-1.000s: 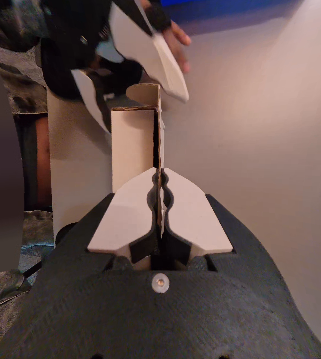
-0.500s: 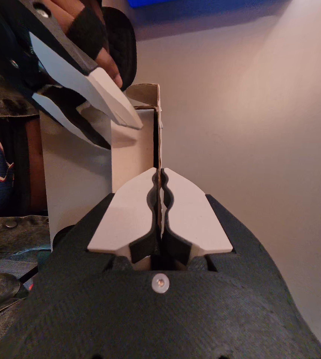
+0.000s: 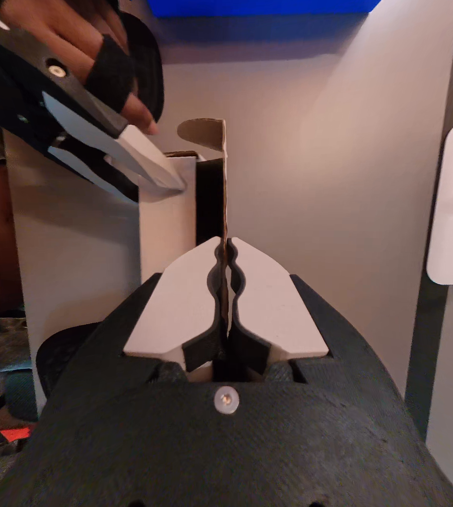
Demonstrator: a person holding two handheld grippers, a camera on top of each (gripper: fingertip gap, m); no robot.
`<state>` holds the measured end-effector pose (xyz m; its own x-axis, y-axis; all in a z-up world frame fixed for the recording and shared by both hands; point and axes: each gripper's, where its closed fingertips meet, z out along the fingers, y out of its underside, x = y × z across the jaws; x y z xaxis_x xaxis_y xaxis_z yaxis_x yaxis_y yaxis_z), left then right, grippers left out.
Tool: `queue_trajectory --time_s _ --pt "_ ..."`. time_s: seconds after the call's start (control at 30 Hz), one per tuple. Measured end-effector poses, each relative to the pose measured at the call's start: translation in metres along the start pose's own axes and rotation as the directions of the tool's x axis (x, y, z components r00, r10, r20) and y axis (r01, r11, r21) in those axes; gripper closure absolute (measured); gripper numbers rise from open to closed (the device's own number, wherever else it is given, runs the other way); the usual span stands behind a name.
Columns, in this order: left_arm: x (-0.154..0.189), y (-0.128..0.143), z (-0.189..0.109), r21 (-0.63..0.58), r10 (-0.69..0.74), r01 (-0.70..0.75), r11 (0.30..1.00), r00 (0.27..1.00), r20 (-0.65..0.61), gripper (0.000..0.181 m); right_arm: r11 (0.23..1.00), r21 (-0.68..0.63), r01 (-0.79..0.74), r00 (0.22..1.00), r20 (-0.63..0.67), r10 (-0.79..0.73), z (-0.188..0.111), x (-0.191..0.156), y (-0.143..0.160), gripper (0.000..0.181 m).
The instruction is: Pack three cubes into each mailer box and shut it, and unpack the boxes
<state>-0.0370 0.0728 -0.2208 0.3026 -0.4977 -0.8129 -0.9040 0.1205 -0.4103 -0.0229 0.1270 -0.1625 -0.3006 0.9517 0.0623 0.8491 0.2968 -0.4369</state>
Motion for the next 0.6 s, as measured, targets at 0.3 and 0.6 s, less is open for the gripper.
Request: queue_trajectory --time_s 0.3,0.6 --pt "0.036 -0.009 -0.014 0.174 -0.044 0.06 0.983 0.995 -0.094 0.144 0.997 0.08 -0.016 0.989 -0.146 0.027 -0.024 0.022 -0.011 0.179" --pt "0.023 0.01 -0.001 0.116 -0.186 0.198 0.973 0.977 -0.108 0.152 0.997 0.066 0.045 0.991 -0.129 -0.036 -0.024 0.006 -0.016 0.179"
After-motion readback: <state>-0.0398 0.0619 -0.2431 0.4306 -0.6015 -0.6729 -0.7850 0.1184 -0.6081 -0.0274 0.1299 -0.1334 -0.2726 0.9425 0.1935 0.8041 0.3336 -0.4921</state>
